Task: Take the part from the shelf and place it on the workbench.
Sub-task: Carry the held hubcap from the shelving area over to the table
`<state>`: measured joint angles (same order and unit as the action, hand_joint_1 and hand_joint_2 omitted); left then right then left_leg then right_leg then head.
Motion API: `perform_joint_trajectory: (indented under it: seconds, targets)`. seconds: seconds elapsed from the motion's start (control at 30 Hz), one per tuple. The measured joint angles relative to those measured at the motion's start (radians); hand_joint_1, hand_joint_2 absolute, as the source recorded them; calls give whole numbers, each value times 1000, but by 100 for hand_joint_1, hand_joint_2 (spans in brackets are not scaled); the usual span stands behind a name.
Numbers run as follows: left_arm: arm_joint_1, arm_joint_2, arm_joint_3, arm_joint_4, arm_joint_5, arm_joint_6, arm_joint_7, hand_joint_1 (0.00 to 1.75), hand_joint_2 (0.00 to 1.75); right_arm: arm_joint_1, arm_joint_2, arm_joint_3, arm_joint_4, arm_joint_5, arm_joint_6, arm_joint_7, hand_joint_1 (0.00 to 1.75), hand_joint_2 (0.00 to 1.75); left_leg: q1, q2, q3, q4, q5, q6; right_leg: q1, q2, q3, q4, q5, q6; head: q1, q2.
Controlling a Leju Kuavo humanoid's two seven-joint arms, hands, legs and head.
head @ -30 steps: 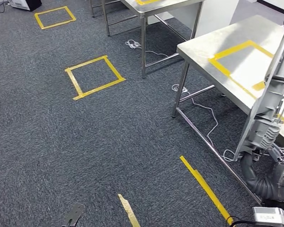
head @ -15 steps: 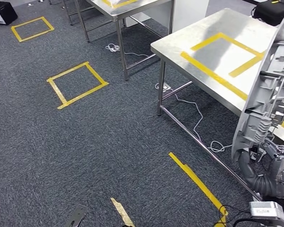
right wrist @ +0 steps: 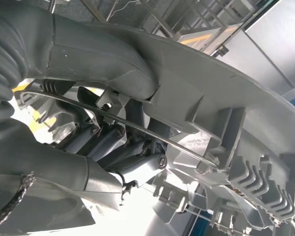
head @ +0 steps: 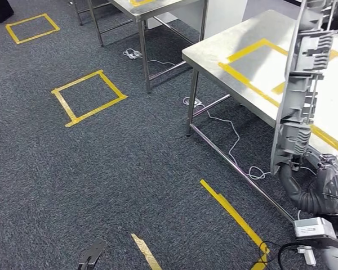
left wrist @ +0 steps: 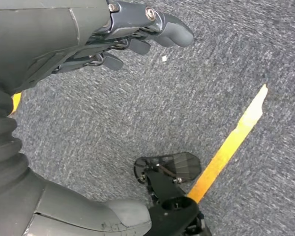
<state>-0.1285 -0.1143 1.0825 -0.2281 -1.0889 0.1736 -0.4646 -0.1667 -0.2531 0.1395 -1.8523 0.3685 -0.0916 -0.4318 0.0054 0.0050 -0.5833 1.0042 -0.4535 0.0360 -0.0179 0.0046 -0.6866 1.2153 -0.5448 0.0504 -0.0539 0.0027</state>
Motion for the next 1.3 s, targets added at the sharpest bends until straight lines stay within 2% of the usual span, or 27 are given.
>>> perform_joint_trajectory:
  seconds: [0.07,0.1,0.2,0.27,0.3,0.37,0.4,0.43,0.47,0.5,0.57,0.6,0.63,0.7,0.77,0.8,0.83,0.9,0.93,0.97,1.0,1.03,1.1,1.13,1.23,1.3]
  targets:
    - [-2,-2,-1,0,0,0,0,0,175,-13,-3,7,7,0,1,0,175,175,-1,-1,-1,7,-5,-8,-2,-9,74,-140,52,1,1,0]
    - [-3,-1,-2,0,0,0,0,0,175,-19,-4,10,10,0,2,0,175,175,-3,-1,-3,11,-6,-14,-1,-12,96,-183,61,-2,0,0]
    - [-4,0,-4,0,0,0,0,0,175,-24,-6,16,18,0,2,0,175,175,-5,0,-8,15,-6,-26,2,-8,105,-200,59,-20,-3,0]
    - [-6,0,-6,0,0,0,0,0,175,-27,-7,19,21,-1,2,0,175,175,-3,-1,-15,38,-26,-35,1,-7,107,-202,60,-33,-4,0]
    - [-6,0,-6,0,0,0,0,0,175,-28,-7,20,22,-1,2,0,175,175,-2,-1,-32,78,-51,-40,-1,-7,108,-203,61,-40,-5,0]
    - [-6,-1,-6,0,0,0,0,0,175,-30,-7,21,24,-1,2,0,175,175,-1,-2,-91,213,-117,-45,0,-6,109,-203,59,-48,-6,0]
    - [-5,-2,-6,0,0,0,0,0,175,-30,-7,21,26,-1,2,0,175,175,-1,-2,-121,277,-140,-45,1,-5,110,-202,59,-49,-6,0]
    - [-4,-2,-6,0,0,0,0,0,175,-30,-7,22,28,0,2,0,175,175,-1,-2,-137,311,-143,-44,2,-3,111,-202,58,-49,-6,0]
    - [-4,-2,-6,0,0,0,0,0,175,-30,-7,22,29,0,3,0,175,175,-1,-2,-136,305,-126,-42,3,-1,112,-202,57,-50,-6,0]
    - [-5,-2,-7,0,-1,0,0,0,175,-32,-7,23,30,-1,4,0,175,175,-1,-2,-117,259,-92,-37,4,2,115,-202,56,-50,-6,0]
    - [-7,0,-7,0,-3,0,1,0,175,-38,-7,24,33,-2,8,1,175,175,-3,-6,-57,121,-21,-27,6,6,117,-201,54,-47,-6,0]
    - [-9,1,-8,0,-5,0,1,0,175,-42,-8,25,35,-3,11,2,175,175,-5,-7,-35,67,-4,-23,7,8,115,-200,53,-44,-6,0]
    - [-11,1,-8,0,-7,0,3,0,175,-46,-8,26,38,-4,13,4,175,175,-7,-9,-25,38,1,-20,8,9,111,-199,53,-40,-6,0]
    - [-13,1,-12,0,-12,0,9,0,175,-53,-11,28,42,-6,17,8,175,175,-8,-10,-23,23,-4,-18,7,9,107,-201,55,-29,-5,0]
    - [-15,-2,-17,0,-15,0,14,0,175,-59,-15,29,45,-16,21,12,175,175,-5,-9,-20,15,1,-10,7,7,98,-188,41,-20,-4,0]
    - [-16,-3,-18,0,-16,0,15,0,175,-62,-17,29,46,-22,23,13,175,175,-2,-8,-18,10,4,-6,7,6,83,-156,21,-16,-3,0]
    - [-18,-4,-19,0,-17,0,16,0,175,-65,-19,29,48,-28,25,14,175,175,-1,-8,-17,7,5,-3,6,5,56,-102,-8,-13,-2,0]
    - [-20,-3,-21,0,-18,0,17,0,175,-68,-21,29,53,-37,29,14,175,175,-1,-7,-18,8,5,0,5,4,-9,33,-63,-8,-1,0]
    - [-20,-4,-21,0,-18,0,17,0,175,-69,-22,29,56,-41,32,14,175,175,-2,-6,-18,8,5,0,5,4,-32,78,-73,-6,-1,0]
    - [-20,-5,-22,0,-18,0,17,0,175,-69,-22,29,59,-45,35,15,175,175,-1,-5,-17,9,4,0,5,3,-38,86,-62,-4,-1,0]
    - [-20,-6,-22,0,-17,0,17,0,175,-71,-23,29,61,-49,38,15,175,175,-1,-5,-16,9,4,0,3,2,-24,53,-33,-2,-1,0]
    - [-21,-7,-23,0,-17,0,17,0,175,-74,-23,29,62,-51,39,15,175,175,0,-5,-14,11,2,-2,2,-2,8,-15,8,-1,-1,0]
    - [-23,-8,-23,0,-15,0,17,0,175,-81,-24,29,64,-55,41,15,175,175,-2,-6,-16,17,-2,-10,1,-11,75,-149,55,-3,0,0]
    - [-23,-8,-23,0,-14,1,17,0,175,-83,-24,29,65,-56,42,15,175,175,-5,-6,-18,20,-2,-15,2,-13,93,-184,61,-7,-1,0]
    - [-21,-7,-23,0,-12,1,17,0,175,-85,-24,29,66,-58,46,16,175,175,-5,-3,-22,24,-3,-28,4,-7,98,-195,60,-25,-5,0]
    - [-21,-6,-23,0,-12,1,17,0,175,-87,-24,29,66,-60,49,16,175,175,-4,-2,-34,59,-31,-36,1,-6,100,-197,62,-38,-7,0]
